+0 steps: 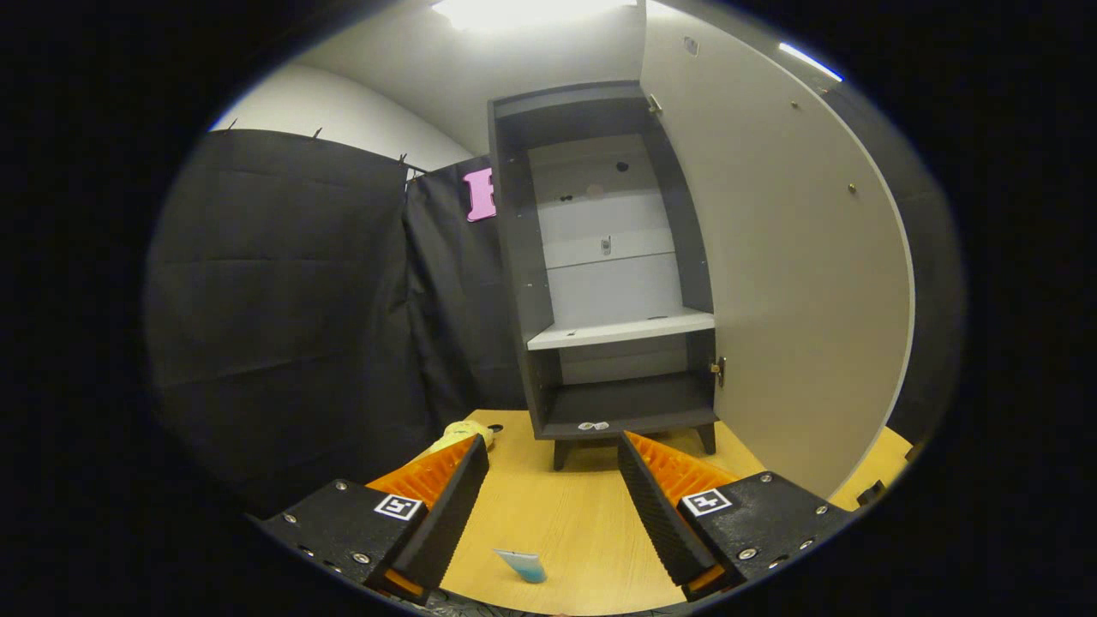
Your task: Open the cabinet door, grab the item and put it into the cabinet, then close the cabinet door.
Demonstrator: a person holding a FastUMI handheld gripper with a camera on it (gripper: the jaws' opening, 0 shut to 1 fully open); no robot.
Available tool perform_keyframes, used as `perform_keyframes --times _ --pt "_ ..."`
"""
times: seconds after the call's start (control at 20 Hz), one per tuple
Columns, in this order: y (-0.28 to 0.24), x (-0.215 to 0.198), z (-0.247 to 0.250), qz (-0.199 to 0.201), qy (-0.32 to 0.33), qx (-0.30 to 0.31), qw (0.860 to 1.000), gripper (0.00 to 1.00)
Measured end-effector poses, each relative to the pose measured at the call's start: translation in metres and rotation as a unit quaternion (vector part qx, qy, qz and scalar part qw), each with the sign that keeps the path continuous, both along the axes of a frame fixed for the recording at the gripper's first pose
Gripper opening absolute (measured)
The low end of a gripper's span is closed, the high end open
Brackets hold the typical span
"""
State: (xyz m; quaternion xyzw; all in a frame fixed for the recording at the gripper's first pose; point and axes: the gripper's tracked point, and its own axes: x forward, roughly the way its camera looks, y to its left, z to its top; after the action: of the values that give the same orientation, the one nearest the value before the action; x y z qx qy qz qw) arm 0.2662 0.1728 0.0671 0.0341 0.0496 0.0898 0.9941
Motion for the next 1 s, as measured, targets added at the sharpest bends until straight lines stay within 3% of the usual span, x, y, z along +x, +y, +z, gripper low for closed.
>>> perform_keyframes --times 0.7,1.0 --pt "0.002 -0.045 -0.082 0.01 0.168 -0.054 0.984 0.92" --pt "-0.003 -0.056 -0.101 -0.007 0.224 -0.062 0.973 0.82"
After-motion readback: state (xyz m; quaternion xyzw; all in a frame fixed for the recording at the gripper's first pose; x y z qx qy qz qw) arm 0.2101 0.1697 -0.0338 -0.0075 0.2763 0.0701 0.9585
